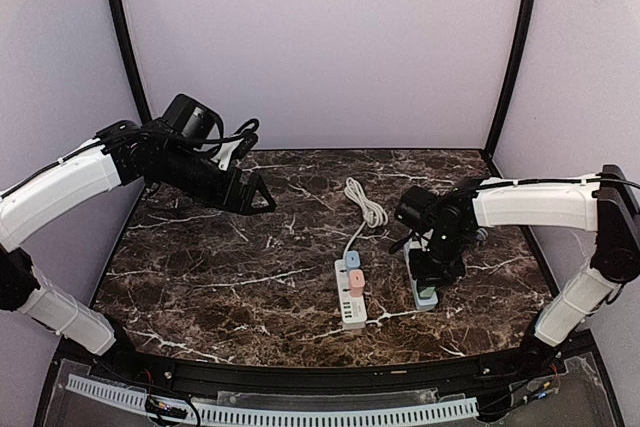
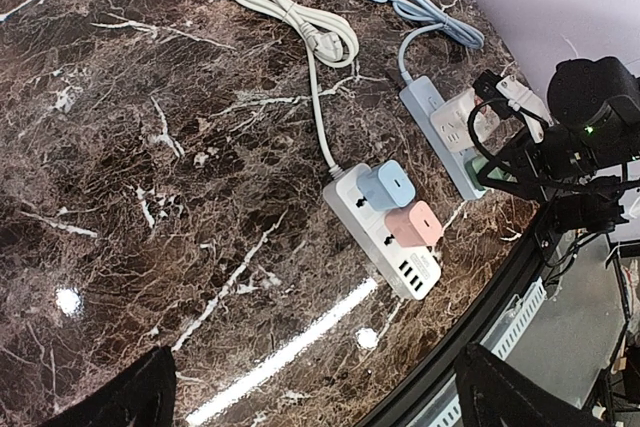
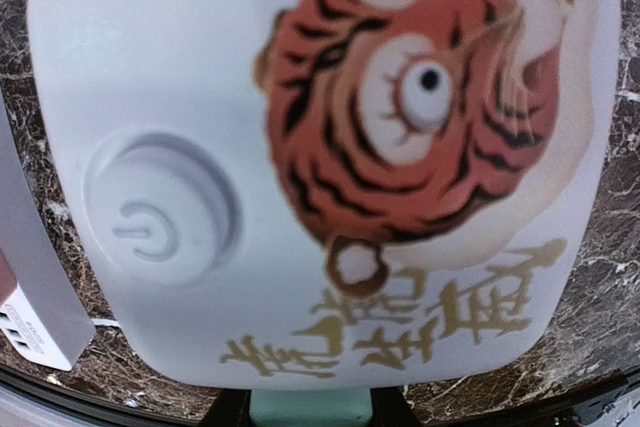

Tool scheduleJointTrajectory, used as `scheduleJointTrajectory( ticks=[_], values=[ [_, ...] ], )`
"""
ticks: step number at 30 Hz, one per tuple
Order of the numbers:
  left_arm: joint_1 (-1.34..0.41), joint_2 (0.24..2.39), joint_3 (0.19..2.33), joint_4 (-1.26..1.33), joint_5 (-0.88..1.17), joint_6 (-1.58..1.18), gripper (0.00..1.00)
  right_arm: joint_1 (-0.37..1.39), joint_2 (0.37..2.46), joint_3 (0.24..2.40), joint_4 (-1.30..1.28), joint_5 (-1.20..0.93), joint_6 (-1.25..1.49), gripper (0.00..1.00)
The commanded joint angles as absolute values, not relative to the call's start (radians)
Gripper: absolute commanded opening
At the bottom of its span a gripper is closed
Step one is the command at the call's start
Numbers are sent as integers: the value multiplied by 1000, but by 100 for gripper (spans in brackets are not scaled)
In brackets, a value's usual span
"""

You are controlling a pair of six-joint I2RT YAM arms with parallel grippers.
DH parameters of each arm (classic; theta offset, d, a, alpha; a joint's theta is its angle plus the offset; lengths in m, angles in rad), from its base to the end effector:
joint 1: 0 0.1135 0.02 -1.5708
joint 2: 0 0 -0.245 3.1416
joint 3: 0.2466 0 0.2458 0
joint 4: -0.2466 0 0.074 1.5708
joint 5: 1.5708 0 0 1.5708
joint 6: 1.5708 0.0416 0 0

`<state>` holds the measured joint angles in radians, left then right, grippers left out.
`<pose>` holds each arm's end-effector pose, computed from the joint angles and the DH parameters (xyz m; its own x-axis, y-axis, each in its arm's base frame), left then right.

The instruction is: Insert the plug

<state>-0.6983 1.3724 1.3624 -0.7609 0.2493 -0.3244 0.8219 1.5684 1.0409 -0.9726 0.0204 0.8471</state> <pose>0.2176 -0.1960 0.3317 -0.7476 0.2243 -0.6251 0.5489 0.7385 -0.3916 0.1802 0.1926 0.1751 -0.9977 0.0271 -0.0620 0.0247 0.9989 0.0395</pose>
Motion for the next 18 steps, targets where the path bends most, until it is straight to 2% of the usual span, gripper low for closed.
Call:
scheduleJointTrajectory(
  ticks=[1, 10, 18],
  values=[
    [-695, 1340, 1359, -801, 240, -314, 99, 846, 1626, 1049, -979, -9, 861, 0],
    [-695, 1339, 1360, -803, 236, -316, 99, 871, 1668, 1070, -979, -8, 861, 0],
    [-695, 1341, 1362, -806, 234, -314, 99, 873, 1659, 983, -925, -16, 859, 0]
  ],
)
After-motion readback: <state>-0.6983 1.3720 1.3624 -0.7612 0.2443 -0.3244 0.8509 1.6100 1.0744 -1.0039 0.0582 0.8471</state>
